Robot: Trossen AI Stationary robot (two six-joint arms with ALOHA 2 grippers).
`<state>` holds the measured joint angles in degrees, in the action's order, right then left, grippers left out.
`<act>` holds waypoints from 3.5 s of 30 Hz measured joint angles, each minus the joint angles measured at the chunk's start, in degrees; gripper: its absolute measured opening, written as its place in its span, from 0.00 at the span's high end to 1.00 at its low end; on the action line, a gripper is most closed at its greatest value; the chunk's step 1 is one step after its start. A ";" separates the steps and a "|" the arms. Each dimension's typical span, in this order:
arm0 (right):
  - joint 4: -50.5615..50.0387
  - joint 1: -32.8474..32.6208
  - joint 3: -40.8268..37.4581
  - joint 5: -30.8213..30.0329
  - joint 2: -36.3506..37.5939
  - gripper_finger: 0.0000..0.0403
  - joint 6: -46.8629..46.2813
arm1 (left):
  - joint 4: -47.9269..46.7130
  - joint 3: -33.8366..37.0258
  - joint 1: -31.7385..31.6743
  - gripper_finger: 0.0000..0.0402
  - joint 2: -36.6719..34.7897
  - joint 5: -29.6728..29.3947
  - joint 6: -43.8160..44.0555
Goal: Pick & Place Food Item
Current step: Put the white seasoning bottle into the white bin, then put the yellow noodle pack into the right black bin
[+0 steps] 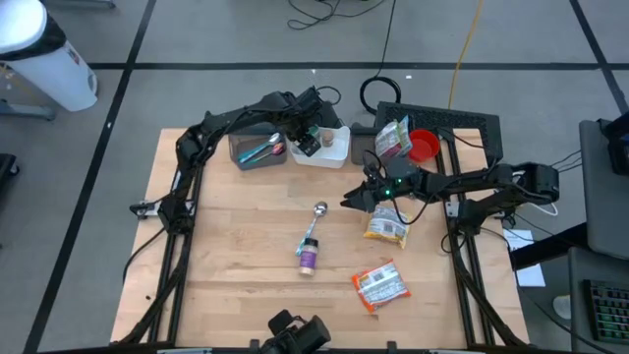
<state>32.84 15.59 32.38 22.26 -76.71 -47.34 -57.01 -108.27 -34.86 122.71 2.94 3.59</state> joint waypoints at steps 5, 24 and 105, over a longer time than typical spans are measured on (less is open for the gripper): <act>-0.01 0.00 0.00 0.02 0.00 0.16 0.00 | 0.20 0.00 0.05 0.48 0.84 0.40 0.20; -0.04 -0.02 0.00 0.02 0.00 0.16 0.01 | 0.31 0.00 0.16 0.48 2.92 1.46 -0.10; 2.10 -1.09 0.00 -24.13 -0.02 0.16 -1.50 | 48.34 62.38 12.56 0.58 -72.58 18.92 17.28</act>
<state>34.94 14.50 32.38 -1.87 -76.73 -48.84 -8.68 -45.89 -22.29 50.12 21.86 20.87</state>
